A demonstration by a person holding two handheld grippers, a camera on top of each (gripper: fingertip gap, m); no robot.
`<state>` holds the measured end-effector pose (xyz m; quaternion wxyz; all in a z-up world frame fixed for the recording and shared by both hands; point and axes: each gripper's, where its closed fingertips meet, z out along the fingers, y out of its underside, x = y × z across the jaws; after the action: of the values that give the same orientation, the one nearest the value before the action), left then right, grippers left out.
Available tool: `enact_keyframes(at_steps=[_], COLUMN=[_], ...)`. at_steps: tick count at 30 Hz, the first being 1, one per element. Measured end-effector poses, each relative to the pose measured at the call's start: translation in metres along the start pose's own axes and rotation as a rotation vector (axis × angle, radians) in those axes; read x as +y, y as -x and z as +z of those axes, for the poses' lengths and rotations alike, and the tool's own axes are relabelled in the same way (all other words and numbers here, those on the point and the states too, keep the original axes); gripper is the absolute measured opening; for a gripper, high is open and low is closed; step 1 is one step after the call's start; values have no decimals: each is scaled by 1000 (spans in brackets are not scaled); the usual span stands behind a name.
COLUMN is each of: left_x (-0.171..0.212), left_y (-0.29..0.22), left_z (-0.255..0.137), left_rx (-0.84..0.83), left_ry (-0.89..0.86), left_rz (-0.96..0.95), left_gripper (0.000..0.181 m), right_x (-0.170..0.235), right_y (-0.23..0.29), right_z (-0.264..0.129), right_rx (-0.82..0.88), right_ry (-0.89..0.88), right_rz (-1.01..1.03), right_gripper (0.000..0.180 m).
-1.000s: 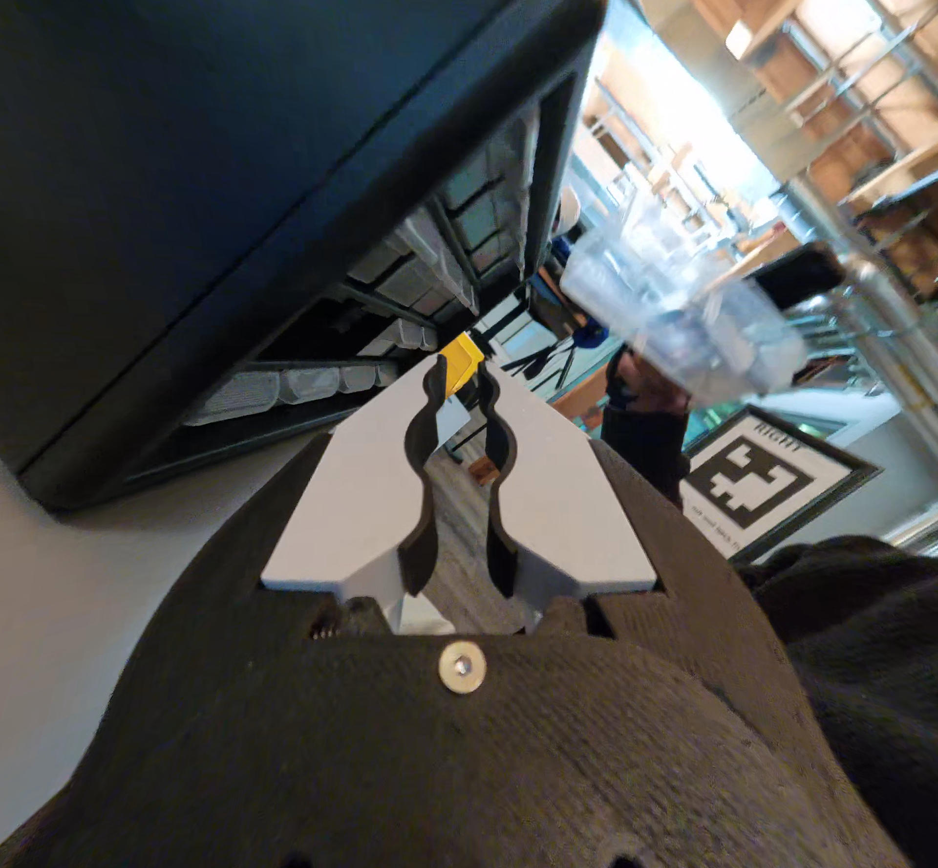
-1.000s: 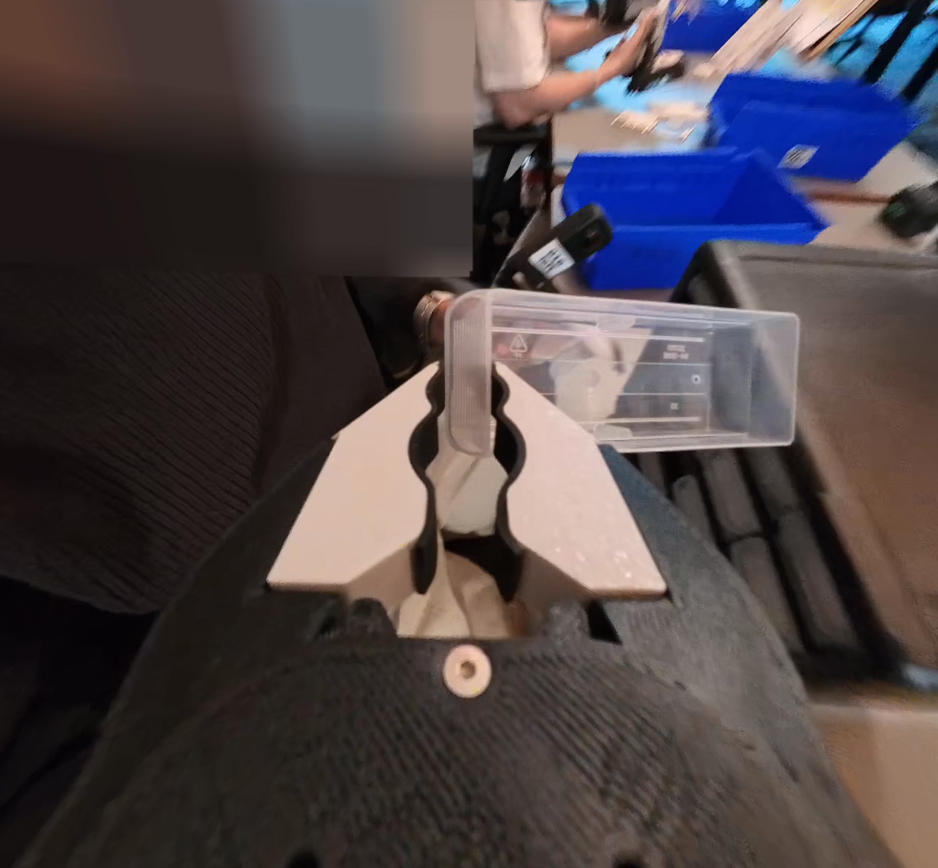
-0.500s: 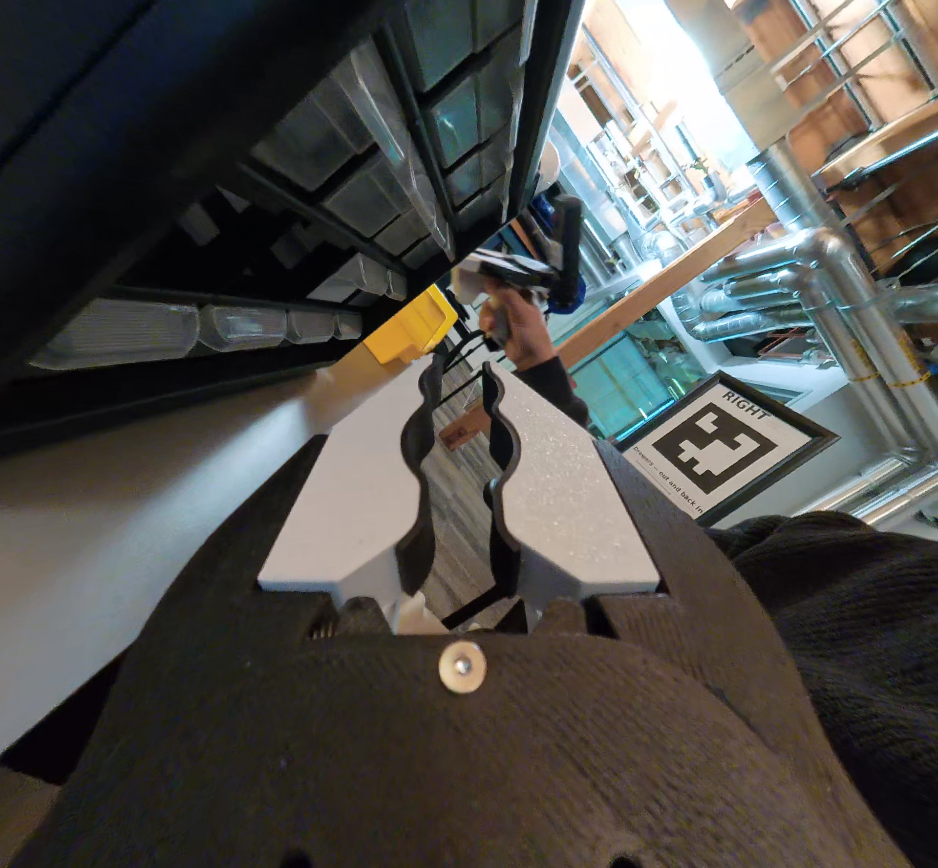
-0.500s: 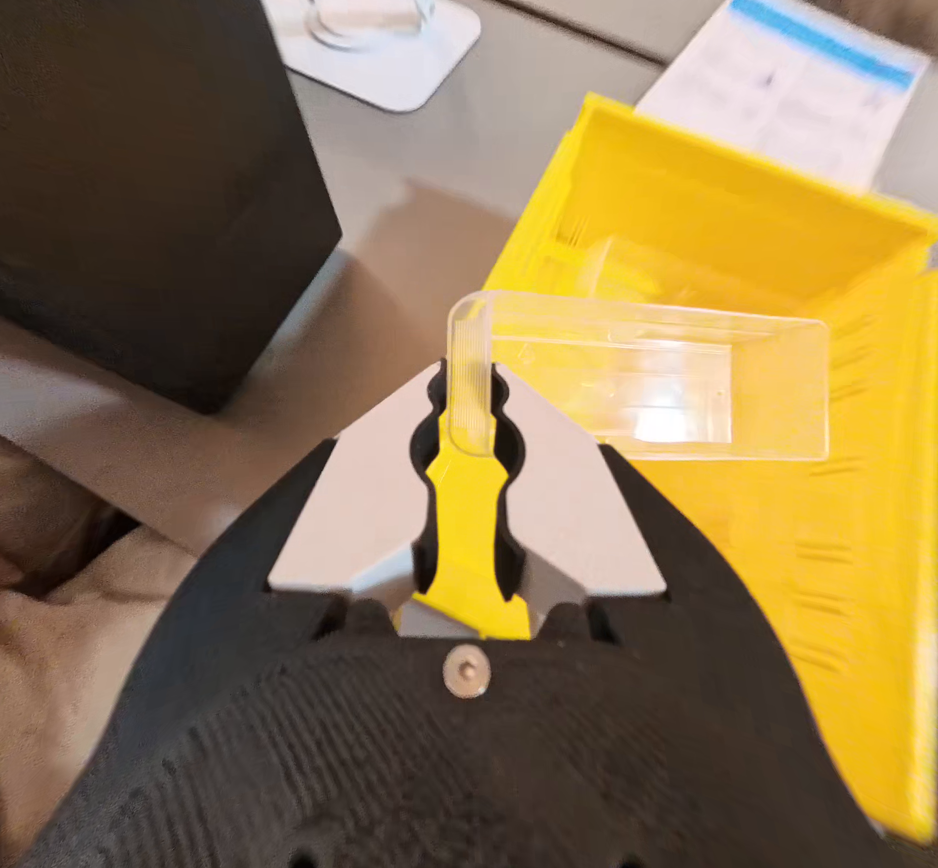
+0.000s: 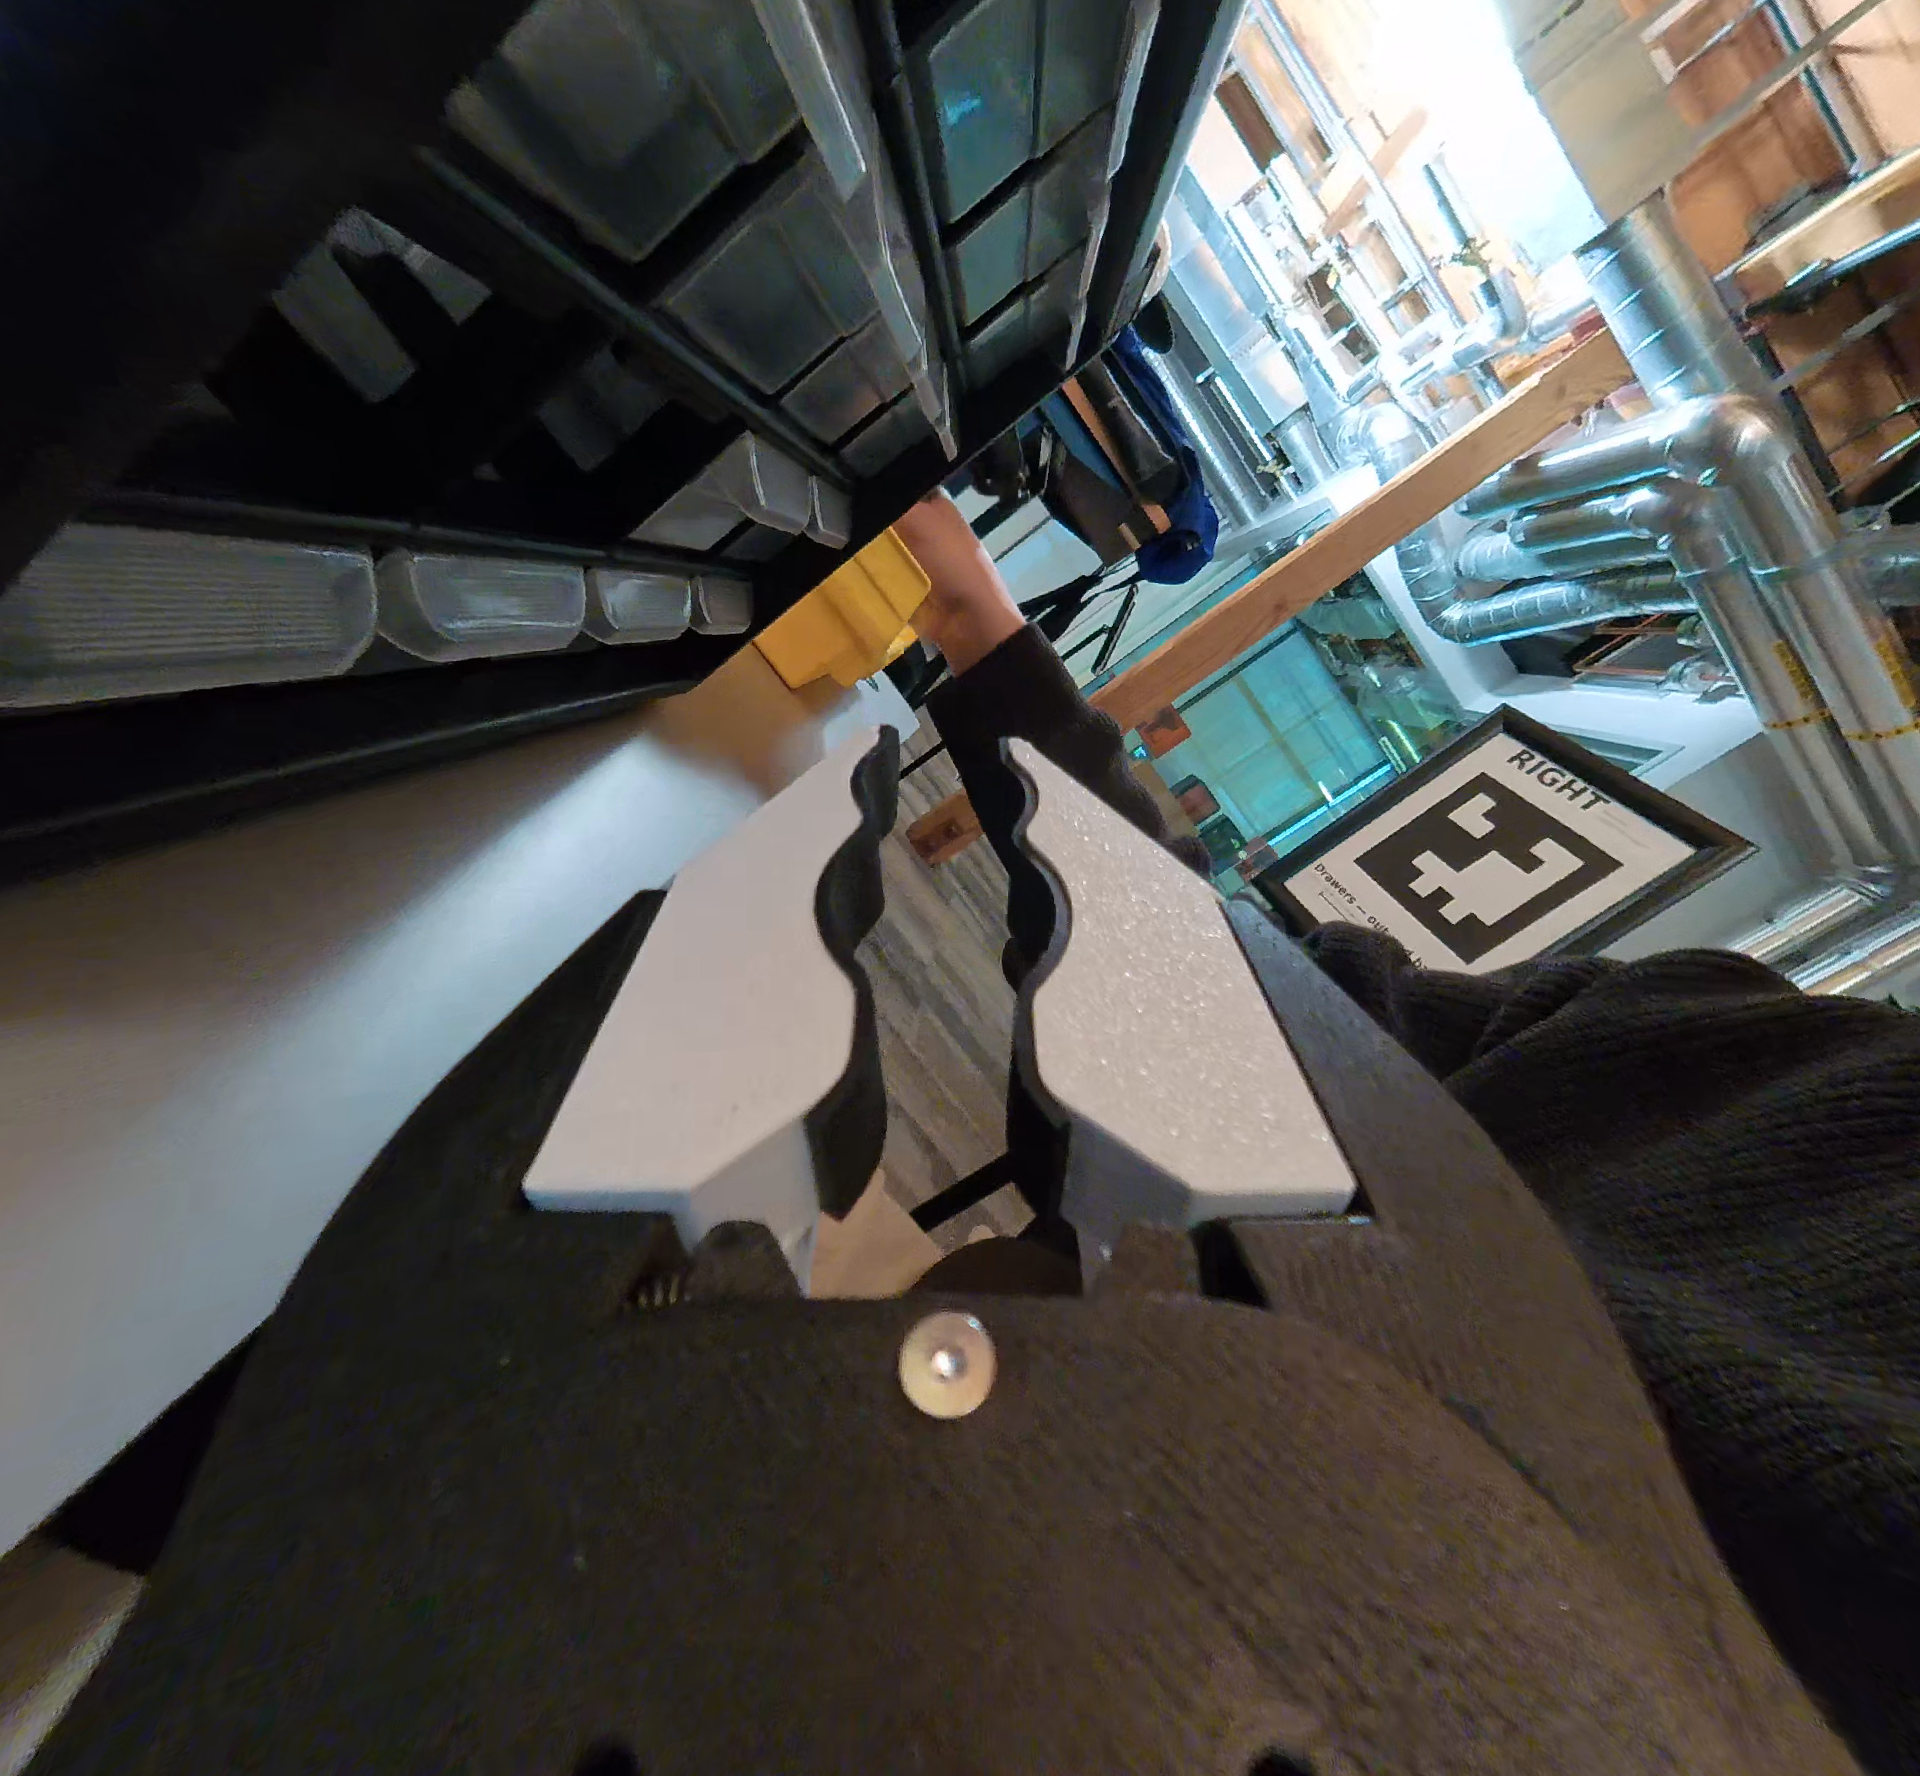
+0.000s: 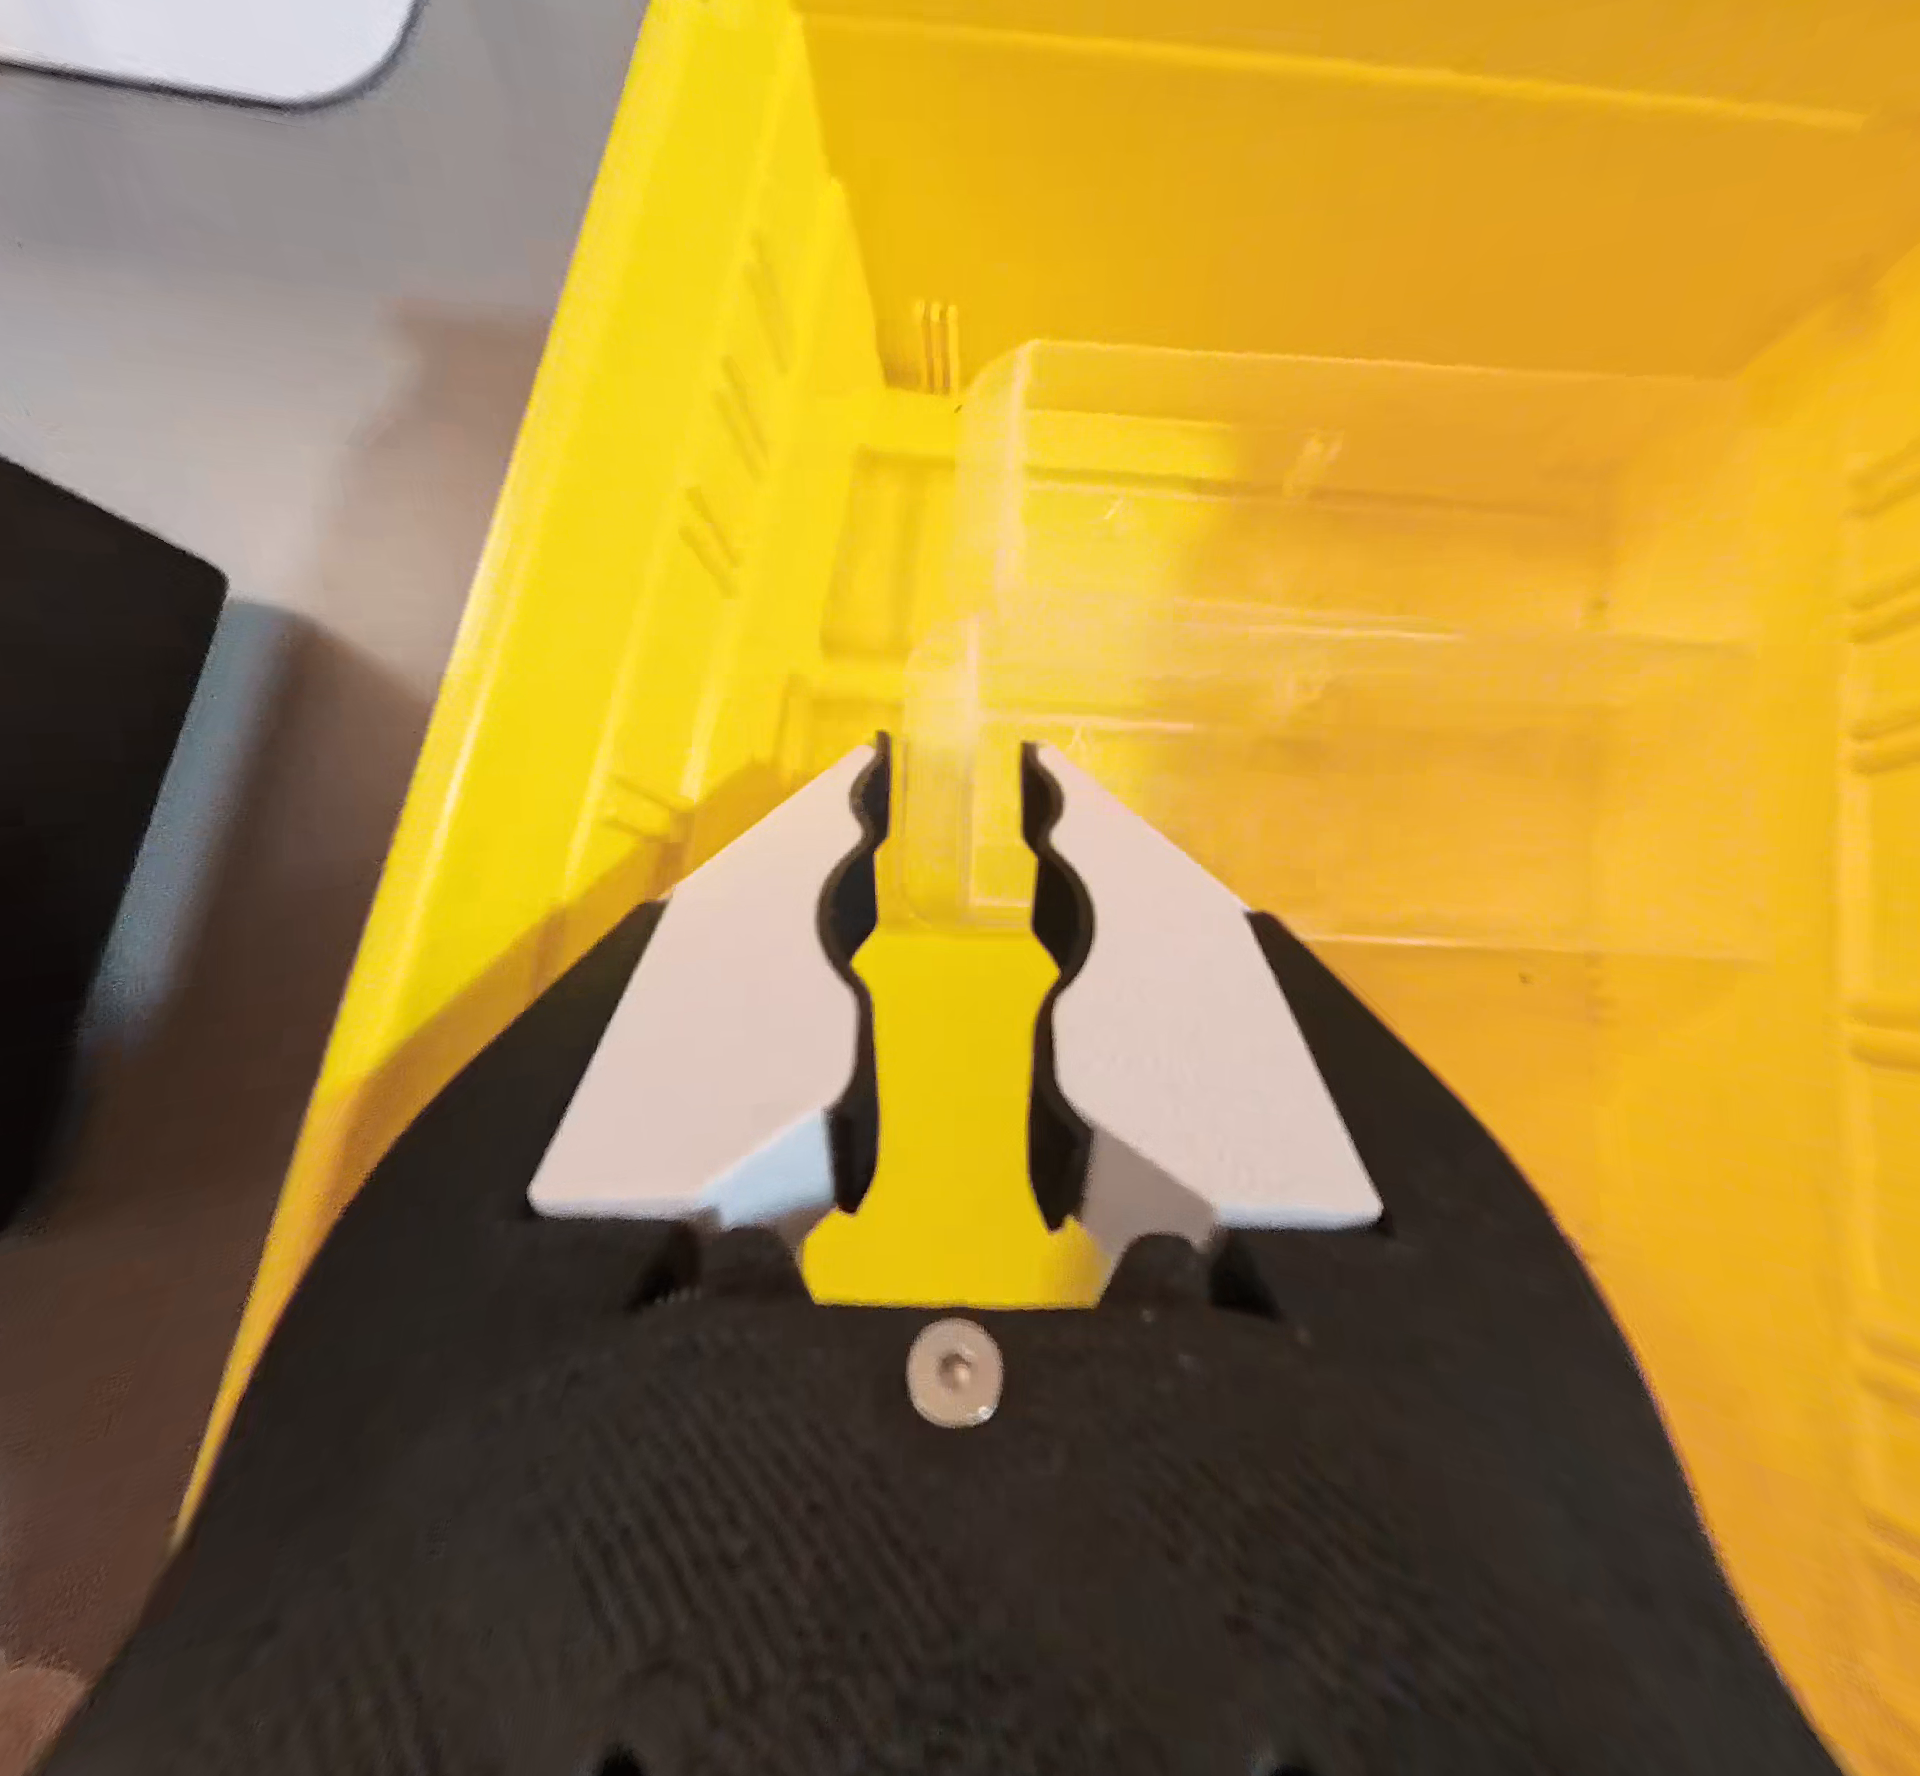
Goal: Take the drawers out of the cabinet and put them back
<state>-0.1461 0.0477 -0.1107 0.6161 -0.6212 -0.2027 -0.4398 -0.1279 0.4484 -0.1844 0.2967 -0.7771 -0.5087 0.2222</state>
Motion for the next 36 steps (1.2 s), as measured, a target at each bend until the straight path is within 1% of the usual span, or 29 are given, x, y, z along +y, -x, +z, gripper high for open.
enact_keyframes(at_steps=[1,3,4,5,7,8,9,11,13,14,15,17,19,21,23,25,26,29,32,34,36], left_x=[1,5,6,8,10,11,11,4,-18,-25,-27,-19,-12,-16,-14,-10,-9,-10,-14,-18,-23], left_y=[0,-2,-2,-3,-2,0,2,10,8,6,7,9,10,7,6,15,21,36,44,50,48], left_z=[1,4,5,6,7,7,7,3,-5,-7,-5,6,18,27,38,47,50,59,65,65,67], left_rx=[-1,-1,1,0,-20,-41,-64,-156,-234,-260,-276,-267,-229,-197,-193,-234,-251,-255,-217,-234,-202], left_ry=[7,23,32,40,54,59,62,21,-133,-188,-211,-198,-199,-250,-231,-190,-183,-191,-206,-231,-254], left_rz=[5,18,24,32,69,96,125,206,326,371,395,354,265,236,285,328,316,213,127,104,78], left_gripper=[14,14,14,14,14,15,15,23,23,24,25,26,29,36,36,35,35,34,24,23,17], right_x=[-3,-5,-6,-11,-32,-45,-57,-68,-59,-51,-43,-25,-8,7,16,18,19,24,28,32,35], right_y=[-1,0,1,0,-1,5,18,56,93,109,121,148,182,211,225,232,232,231,231,230,232], right_z=[1,-1,-5,-13,-46,-72,-100,-150,-180,-190,-199,-210,-208,-187,-167,-161,-160,-158,-155,-152,-149], right_rx=[-9,-36,-48,-46,-12,-10,-36,-103,-126,-114,-85,-66,-164,-265,-303,-337,-348,-393,-452,-476,-505], right_ry=[-20,-40,-50,-79,-240,-358,-481,-675,-752,-785,-825,-916,-964,-884,-792,-774,-772,-750,-724,-704,-681], right_rz=[14,41,48,52,58,54,38,-24,-109,-157,-198,-242,-259,-262,-262,-278,-279,-255,-240,-236,-228], right_gripper=[31,49,51,47,34,28,26,26,22,17,12,4,6,9,12,12,12,16,20,21,24])
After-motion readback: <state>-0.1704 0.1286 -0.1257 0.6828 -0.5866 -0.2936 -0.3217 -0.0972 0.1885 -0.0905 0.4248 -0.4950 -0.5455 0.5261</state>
